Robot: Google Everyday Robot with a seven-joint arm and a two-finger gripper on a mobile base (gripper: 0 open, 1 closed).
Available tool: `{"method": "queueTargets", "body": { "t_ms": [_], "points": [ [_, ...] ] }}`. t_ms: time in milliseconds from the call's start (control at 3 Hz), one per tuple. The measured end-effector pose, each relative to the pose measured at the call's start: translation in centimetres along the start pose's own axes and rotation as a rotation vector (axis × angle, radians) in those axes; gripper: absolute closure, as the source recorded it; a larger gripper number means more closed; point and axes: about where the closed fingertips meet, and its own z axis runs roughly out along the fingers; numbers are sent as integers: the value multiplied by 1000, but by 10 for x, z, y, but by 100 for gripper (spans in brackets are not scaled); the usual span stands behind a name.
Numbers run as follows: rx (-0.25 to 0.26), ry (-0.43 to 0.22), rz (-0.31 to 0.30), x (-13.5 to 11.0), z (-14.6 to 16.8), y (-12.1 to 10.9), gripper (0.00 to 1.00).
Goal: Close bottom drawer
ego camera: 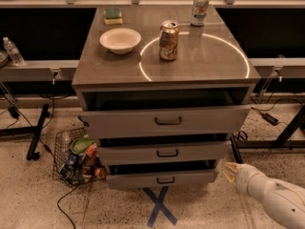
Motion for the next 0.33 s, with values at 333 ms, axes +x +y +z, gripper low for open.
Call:
{"method": "queueTargets", "body": {
  "t_ms": [333],
  "points": [
    [16, -9, 12, -3, -6, -3, 100]
  ]
}}
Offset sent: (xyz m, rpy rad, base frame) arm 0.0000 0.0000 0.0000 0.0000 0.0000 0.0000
